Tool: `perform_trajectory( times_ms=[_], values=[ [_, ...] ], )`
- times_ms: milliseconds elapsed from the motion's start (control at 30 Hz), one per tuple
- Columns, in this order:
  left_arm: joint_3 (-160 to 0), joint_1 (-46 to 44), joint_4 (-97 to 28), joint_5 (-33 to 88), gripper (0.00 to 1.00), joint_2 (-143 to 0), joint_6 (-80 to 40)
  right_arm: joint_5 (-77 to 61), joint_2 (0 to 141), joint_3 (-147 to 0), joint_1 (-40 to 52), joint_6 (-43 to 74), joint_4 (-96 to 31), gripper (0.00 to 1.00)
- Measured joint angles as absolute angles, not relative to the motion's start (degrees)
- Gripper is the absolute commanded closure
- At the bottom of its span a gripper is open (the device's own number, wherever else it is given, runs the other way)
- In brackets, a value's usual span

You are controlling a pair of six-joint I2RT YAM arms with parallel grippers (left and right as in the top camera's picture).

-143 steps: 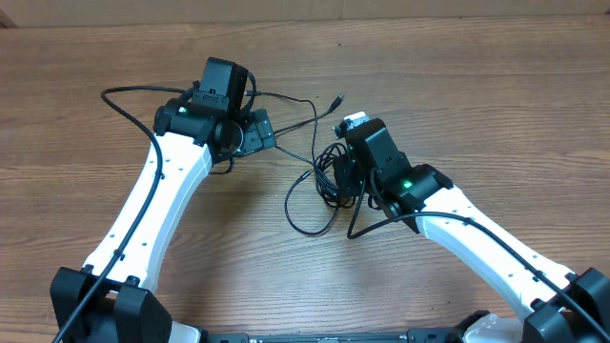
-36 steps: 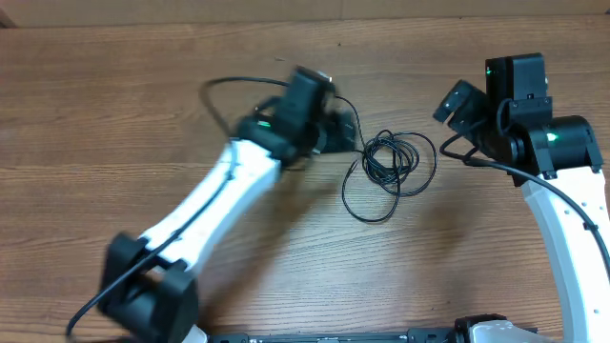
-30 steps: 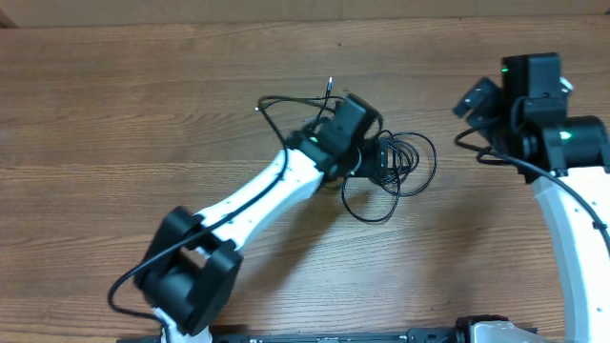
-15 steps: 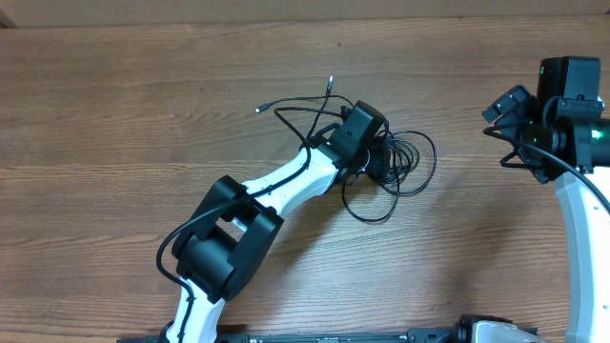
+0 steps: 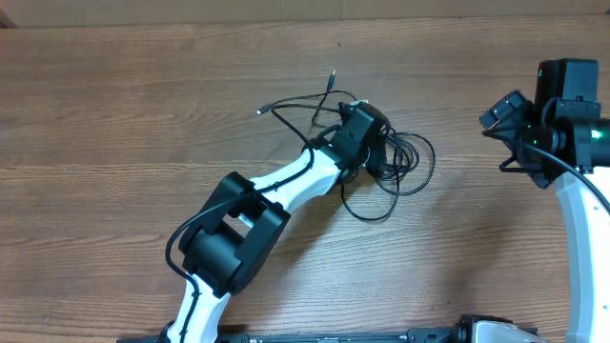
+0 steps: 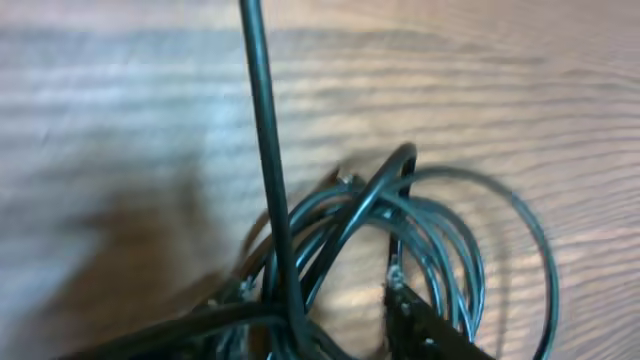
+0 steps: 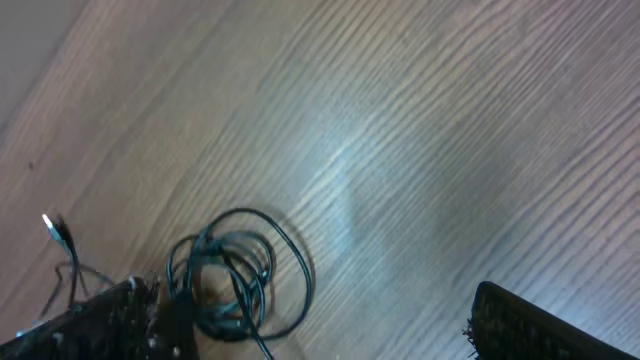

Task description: Untangle cables

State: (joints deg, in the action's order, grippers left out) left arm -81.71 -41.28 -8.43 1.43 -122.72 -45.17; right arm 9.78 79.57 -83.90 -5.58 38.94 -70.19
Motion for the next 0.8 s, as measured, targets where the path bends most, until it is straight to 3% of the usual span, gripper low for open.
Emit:
perform_trajectory(
  times_ms=[100, 433, 633, 800],
  values=[
    [-81.7, -41.3, -6.9, 1.0, 0.96, -124.3, -44.9, 9.0, 79.6, -83.9, -5.6, 38.9, -71.3, 0.0],
    [-82.2, -40.3, -11.9, 1.1, 0.96, -124.2, -40.4, 2.3, 79.6, -83.9, -5.6, 38.7, -72.8, 0.0],
    [-81.7, -32.6, -30.7, 0.8, 0.96, -112.0, -38.6, -5.3, 80.0, -83.8, -3.6, 35.9, -72.2, 0.0],
    [-81.8, -25.8, -38.0, 0.3, 0.96, -97.4, -38.9, -10.0, 81.2, -80.8, 2.2, 34.9, -67.8, 0.0]
  ],
)
